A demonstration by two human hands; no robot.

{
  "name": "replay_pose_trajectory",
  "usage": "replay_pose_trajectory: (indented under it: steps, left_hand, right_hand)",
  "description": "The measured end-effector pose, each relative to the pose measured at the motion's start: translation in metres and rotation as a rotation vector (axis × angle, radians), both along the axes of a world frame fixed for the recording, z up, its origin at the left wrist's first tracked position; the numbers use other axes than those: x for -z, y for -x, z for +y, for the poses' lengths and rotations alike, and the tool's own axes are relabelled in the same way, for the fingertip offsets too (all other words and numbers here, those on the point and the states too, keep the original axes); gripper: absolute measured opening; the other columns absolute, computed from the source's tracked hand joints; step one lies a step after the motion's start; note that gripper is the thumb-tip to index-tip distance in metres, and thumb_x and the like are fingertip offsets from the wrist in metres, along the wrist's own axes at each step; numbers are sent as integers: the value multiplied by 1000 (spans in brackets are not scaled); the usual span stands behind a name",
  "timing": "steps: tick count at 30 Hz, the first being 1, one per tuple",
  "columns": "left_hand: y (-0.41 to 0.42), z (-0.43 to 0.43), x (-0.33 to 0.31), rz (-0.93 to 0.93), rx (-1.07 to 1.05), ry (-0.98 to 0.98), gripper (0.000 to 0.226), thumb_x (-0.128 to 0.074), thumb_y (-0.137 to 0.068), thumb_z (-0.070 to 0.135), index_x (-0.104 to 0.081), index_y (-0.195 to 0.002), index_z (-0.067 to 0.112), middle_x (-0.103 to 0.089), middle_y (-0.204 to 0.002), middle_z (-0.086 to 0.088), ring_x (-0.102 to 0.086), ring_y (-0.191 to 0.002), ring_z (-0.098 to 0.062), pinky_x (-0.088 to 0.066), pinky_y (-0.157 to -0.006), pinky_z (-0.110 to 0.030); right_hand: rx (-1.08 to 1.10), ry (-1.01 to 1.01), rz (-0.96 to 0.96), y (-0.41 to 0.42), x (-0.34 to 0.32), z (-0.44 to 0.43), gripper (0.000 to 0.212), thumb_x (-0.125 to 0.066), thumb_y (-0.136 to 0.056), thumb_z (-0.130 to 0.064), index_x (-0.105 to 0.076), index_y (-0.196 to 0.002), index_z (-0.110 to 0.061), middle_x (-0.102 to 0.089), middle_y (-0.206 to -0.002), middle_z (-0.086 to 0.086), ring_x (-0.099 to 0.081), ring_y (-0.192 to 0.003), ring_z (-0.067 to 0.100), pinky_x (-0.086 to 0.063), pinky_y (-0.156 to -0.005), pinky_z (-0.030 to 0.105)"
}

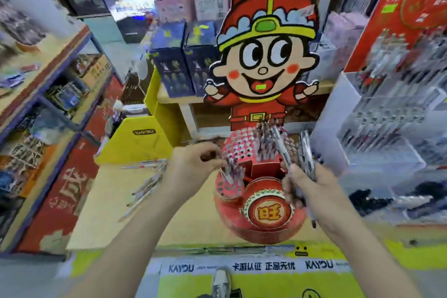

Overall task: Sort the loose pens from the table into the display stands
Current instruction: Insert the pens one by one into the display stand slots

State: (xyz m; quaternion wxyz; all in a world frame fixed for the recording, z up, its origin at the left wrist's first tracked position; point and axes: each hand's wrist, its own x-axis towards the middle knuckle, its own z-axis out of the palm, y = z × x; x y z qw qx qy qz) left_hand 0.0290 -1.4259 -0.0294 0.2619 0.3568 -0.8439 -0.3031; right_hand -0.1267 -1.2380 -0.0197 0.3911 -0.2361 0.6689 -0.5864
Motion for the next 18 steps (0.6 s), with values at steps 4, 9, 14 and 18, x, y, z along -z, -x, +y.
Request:
replay_pose_trajectory:
  steps: [4,9,14,18]
  left_hand:
    - [2,-15,14,-17,135,9,14,-83,-71,23,-75,-81,18,-59,-68,21,-51,-64,19,-36,-62,-3]
    - [6,-29,10,-69,282,-24,22,-81,-73,29,-76,-92,19,-63,-76,18,-55,-69,13,-39,-67,1]
    - [1,-33,14,-69,405,49,23,-82,-71,30,-76,-90,19,-72,-79,8,-61,-74,1,-48,-70,-8]
    - [-3,-30,13,-26,514,99,20,-77,-72,32,-76,-85,16,-73,-77,9,-64,-73,-1,-52,-68,-18]
  right_hand:
    - [90,-37,16,-27,-1,-14,15,-45,-102,-15,-58,-97,-10,-59,-62,3,-53,-52,14,-37,-45,26]
    - [183,-70,-1,-37,-2,-20,15,-46,-102,-16,-60,-101,-11,-59,-63,5,-53,-54,17,-36,-48,28]
    - [205,-66,0,-38,-1,-28,14,-47,-102,-18,-59,-99,-13,-59,-65,7,-52,-54,17,-37,-47,27]
    - [197,-69,-15,-40,0,-35,12,-48,-101,-19,-57,-97,-12,-60,-66,6,-51,-51,17,-35,-42,23]
